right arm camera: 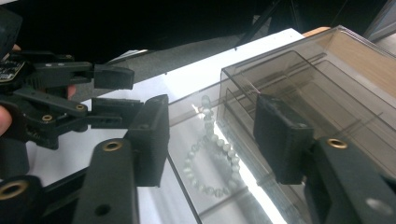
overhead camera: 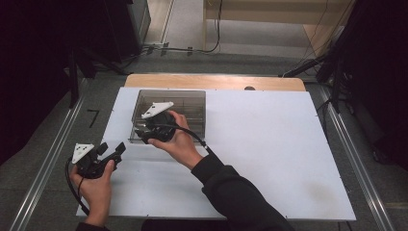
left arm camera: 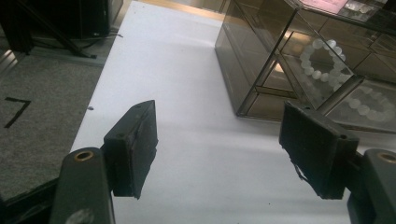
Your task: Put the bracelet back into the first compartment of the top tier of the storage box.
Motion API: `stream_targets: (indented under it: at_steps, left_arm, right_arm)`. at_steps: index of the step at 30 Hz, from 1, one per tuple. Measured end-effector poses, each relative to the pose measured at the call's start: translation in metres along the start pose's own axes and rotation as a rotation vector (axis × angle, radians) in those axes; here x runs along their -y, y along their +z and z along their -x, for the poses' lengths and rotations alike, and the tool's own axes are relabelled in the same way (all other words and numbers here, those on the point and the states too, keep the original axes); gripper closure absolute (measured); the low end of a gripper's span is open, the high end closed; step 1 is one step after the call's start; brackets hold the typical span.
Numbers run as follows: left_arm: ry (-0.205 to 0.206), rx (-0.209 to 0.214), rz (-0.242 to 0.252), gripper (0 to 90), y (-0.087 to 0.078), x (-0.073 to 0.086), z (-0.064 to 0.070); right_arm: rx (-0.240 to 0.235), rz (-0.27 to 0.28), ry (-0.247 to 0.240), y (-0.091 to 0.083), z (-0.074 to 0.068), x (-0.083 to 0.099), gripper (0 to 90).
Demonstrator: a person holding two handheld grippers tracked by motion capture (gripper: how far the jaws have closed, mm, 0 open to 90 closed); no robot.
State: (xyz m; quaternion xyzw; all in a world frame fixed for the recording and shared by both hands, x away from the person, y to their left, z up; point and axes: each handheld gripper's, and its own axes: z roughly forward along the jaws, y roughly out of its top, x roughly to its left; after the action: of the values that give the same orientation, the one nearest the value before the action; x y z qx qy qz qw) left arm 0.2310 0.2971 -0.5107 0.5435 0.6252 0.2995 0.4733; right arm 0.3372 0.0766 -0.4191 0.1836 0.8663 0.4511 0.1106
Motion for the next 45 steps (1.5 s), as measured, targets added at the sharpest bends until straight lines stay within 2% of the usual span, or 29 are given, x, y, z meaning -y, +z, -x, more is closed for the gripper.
stream_targets:
  at_steps: [6,17,33,45]
  left_arm:
    - [0.002,0.001,-0.002,29.0,0.000,0.000,0.000]
    - [0.005,-0.001,-0.007,29.0,0.001,0.001,0.001]
    - [0.007,-0.003,-0.009,29.0,0.001,0.002,0.000]
    - [0.007,-0.007,-0.011,29.0,0.001,0.002,0.000]
  right_arm:
    - [-0.004,0.023,0.013,-0.008,0.006,0.013,38.2]
    - [-0.011,0.084,0.057,-0.041,0.019,0.040,32.8]
    - [0.049,0.129,0.125,-0.096,0.047,0.089,27.2]
    - [0.098,0.122,0.166,-0.125,0.060,0.120,24.6]
